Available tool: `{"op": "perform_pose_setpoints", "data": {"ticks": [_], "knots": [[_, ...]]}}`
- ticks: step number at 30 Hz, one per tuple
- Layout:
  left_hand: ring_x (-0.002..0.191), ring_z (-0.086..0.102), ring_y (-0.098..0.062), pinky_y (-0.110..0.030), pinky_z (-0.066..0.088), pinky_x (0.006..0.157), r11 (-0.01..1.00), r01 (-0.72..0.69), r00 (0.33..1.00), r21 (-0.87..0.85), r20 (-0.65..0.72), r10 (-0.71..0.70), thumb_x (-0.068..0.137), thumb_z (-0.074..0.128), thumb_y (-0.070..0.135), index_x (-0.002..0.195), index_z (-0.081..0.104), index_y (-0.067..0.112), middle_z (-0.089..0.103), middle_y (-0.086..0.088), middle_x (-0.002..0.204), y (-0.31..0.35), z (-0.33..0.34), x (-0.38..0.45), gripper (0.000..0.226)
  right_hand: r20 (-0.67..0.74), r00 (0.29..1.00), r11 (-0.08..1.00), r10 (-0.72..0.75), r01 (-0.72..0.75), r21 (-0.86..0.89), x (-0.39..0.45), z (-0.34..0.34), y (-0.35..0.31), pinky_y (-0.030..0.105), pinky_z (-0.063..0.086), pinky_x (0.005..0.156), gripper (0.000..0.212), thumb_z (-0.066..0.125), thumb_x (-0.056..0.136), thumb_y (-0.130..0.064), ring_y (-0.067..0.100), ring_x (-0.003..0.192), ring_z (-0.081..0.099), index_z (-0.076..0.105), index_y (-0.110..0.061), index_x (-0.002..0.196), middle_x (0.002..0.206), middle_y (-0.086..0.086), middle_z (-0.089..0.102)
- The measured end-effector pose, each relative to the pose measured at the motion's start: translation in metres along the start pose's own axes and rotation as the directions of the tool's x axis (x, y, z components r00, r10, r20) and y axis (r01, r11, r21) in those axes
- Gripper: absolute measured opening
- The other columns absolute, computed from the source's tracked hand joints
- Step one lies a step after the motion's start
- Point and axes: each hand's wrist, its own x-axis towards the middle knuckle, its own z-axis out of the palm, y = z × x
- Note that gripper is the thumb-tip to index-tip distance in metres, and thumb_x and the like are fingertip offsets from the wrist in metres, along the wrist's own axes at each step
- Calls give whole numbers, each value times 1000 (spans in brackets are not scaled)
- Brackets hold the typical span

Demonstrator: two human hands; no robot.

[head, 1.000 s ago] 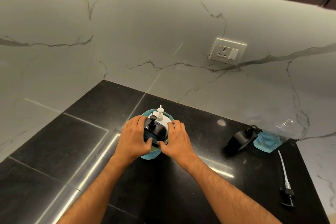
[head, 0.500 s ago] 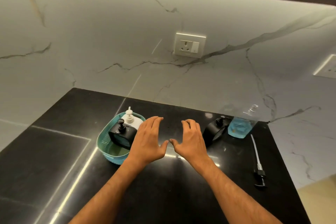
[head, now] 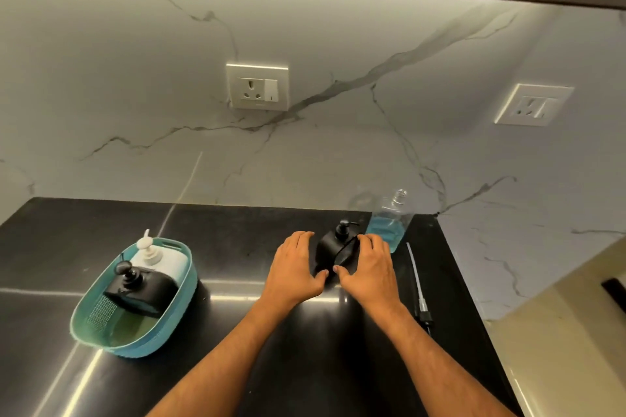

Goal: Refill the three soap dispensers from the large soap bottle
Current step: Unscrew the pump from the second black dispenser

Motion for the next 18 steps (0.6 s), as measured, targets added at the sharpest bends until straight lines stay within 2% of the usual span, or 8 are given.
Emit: {"op": "perform_pose_setpoints", "data": {"ticks": [3, 7, 12, 18], "knots": [[138, 46, -19, -32, 36, 117, 997, 64, 997, -49, 34, -62, 77, 77, 50, 151, 41, 14, 48, 0, 147, 2, 14, 15, 89, 21, 1000, 1000, 16, -17, 18, 12, 3, 18, 31, 47, 104, 81, 87, 69, -44, 21, 123, 46, 50, -11, 134, 128, 3, 49], [132, 49, -16, -35, 43, 114, 986, 132, 989, -101, 75, -124, 76, 79, 49, 147, 43, 15, 51, 1, 141, 4, 28, 28, 87, 98, 995, 998, 17, -23, 64, 27, 9, 34, 31, 40, 113, 89, 87, 72, -39, 21, 133, 42, 44, -10, 144, 139, 4, 46], [116, 53, -10, -22, 42, 95, 969, 195, 978, -151, 102, -181, 74, 80, 46, 136, 50, 21, 53, 8, 124, 4, 38, 33, 72, 183, 983, 990, -15, -11, 140, 37, 15, 39, 37, 37, 118, 88, 83, 76, -25, 21, 139, 40, 39, -9, 151, 146, 5, 45], [97, 57, -5, -9, 37, 74, 949, 239, 968, -205, 124, -217, 77, 79, 36, 120, 57, 26, 58, 12, 110, 6, 41, 33, 49, 158, 987, 982, 0, -29, 185, 34, 19, 37, 38, 43, 114, 78, 80, 79, -15, 18, 133, 46, 44, -11, 147, 139, 3, 49]]}}
